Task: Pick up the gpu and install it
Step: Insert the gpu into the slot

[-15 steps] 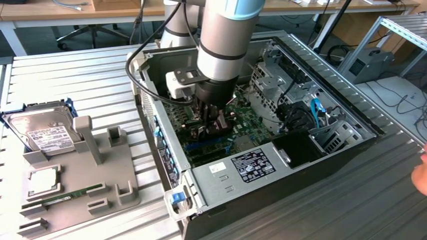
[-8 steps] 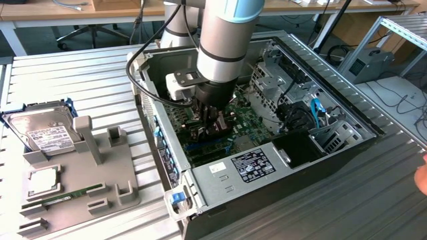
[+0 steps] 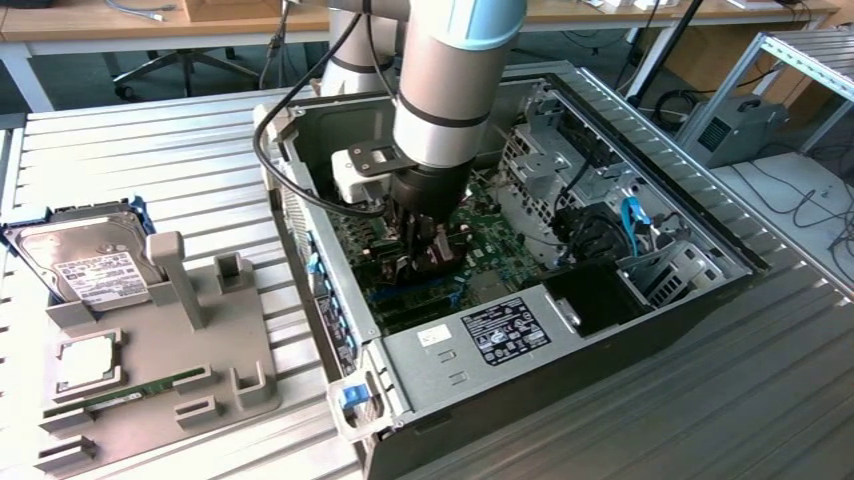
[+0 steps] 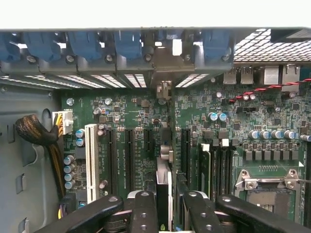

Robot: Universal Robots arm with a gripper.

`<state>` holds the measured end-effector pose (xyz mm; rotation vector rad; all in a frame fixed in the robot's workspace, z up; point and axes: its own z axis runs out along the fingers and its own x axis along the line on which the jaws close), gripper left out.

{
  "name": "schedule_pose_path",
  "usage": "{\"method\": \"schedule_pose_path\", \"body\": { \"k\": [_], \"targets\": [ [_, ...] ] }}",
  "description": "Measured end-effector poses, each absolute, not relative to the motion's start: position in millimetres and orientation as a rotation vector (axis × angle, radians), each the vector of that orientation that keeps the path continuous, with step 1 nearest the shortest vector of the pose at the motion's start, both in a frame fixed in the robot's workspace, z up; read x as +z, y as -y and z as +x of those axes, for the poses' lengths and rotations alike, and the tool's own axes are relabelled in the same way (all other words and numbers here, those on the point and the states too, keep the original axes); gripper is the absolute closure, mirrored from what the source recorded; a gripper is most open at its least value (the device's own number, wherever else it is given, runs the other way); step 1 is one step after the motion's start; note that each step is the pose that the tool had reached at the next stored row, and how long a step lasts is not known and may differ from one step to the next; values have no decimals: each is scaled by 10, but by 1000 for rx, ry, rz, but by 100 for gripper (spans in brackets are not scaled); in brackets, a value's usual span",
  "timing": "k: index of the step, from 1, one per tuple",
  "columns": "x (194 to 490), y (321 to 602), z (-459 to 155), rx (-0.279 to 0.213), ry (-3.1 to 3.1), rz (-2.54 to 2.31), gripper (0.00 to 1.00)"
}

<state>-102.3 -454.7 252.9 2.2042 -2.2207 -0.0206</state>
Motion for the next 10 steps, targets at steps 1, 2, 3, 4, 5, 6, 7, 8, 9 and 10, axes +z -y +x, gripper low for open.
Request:
{"method": "schedule_pose_path", "body": {
  "k": [1,2,3,4,5,6,7,8,9,10],
  "targets": [
    [2523,4547,-1023,-21,2221,2204,74],
    [2514,4548,-1024,-21,2221,2204,74],
    [2507,4548,-1024,-21,2221,2204,74],
    [2505,4548,-1024,-21,2221,2204,74],
    [2504,4548,-1024,-21,2221,2204,74],
    [2504,4548,-1024,-21,2221,2204,74],
    [2503,4547,-1024,-21,2221,2204,74],
    [2501,4546,-1025,-22,2222,2205,74],
    [2496,4545,-1025,-22,2223,2205,73],
    [2497,4546,-1025,-21,2222,2205,67]
  ]
}}
